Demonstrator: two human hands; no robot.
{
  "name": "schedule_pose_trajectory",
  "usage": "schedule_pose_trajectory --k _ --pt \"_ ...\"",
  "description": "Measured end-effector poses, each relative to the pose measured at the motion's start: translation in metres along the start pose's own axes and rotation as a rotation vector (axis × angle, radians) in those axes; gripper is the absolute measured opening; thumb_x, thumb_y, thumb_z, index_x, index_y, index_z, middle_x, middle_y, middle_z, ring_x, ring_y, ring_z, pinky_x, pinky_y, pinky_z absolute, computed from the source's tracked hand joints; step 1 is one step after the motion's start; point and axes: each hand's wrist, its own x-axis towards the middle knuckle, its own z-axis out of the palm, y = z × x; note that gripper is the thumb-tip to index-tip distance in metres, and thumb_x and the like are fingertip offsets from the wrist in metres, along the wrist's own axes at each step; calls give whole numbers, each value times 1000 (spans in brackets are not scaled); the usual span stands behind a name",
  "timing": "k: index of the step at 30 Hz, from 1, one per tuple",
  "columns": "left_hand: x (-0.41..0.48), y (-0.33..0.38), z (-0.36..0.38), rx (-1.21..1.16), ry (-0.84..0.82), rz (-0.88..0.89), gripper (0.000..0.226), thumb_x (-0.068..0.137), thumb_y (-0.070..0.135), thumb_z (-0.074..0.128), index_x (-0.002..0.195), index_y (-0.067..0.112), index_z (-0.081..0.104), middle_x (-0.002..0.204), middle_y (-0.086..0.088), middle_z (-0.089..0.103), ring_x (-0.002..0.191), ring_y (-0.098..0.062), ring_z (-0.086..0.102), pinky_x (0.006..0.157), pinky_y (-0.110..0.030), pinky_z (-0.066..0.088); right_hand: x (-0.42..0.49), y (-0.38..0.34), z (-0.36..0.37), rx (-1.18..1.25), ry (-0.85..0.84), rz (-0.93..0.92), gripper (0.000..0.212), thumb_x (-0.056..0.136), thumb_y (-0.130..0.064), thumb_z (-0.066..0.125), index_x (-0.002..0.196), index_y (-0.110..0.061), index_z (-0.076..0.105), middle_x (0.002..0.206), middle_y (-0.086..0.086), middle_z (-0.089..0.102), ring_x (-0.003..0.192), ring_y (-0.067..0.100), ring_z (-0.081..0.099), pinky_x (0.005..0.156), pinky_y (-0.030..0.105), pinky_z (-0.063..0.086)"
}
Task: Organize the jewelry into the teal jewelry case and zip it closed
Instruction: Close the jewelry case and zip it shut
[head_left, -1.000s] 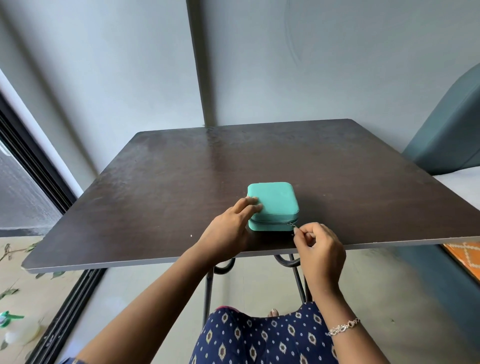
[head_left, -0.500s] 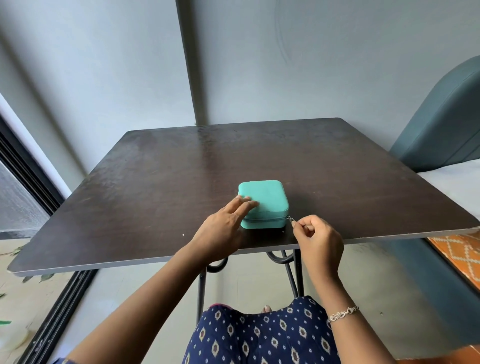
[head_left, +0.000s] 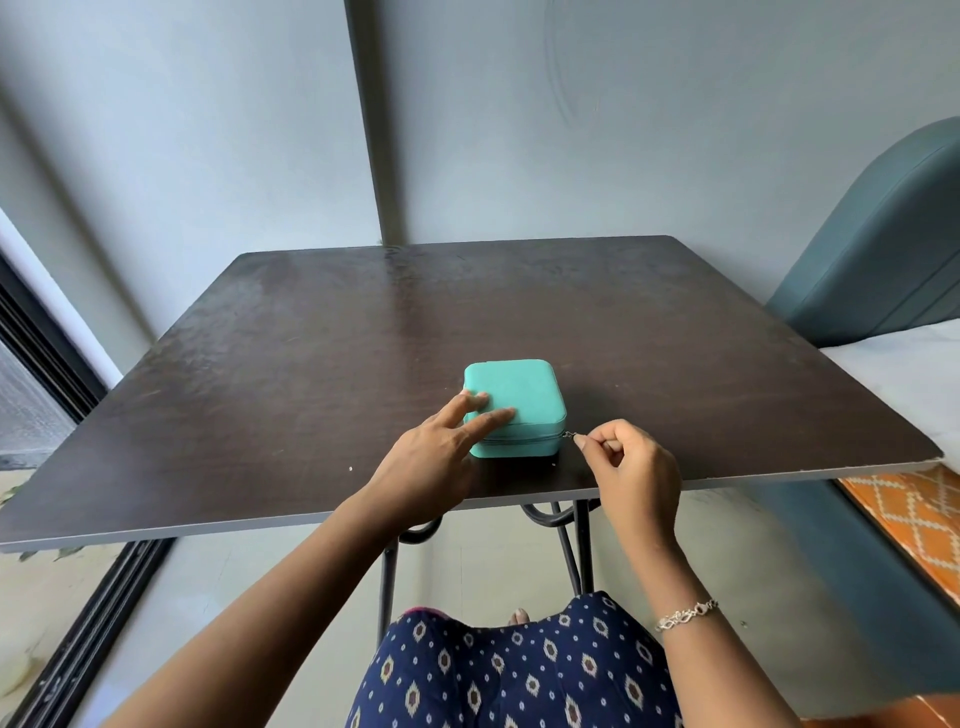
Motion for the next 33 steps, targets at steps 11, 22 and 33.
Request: schedule_pose_trajectory --k 11,22,33 --pt "-1 2 1 -30 7 0 65 87 6 43 141 38 26 152 4 18 133 -18 35 89 -35 47 43 10 13 -100 -118 -82 18 81 -16 66 67 -13 56 58 -6 49 54 19 44 50 24 30" --pt "0 1 0 -41 -5 -7 65 88 7 42 140 41 25 152 6 17 132 -17 37 90 -33 46 91 1 26 -302 -327 -190 14 92 -27 51 89 -14 55 80 11 67 76 35 59 57 27 32" --pt "0 2 0 -55 -2 -7 64 87 7 41 140 41 25 152 7 16 130 -16 39 90 -31 44 101 11 36 -265 -358 -274 16 91 -28 53 89 -13 55 75 11 67 72 35 60 56 30 34"
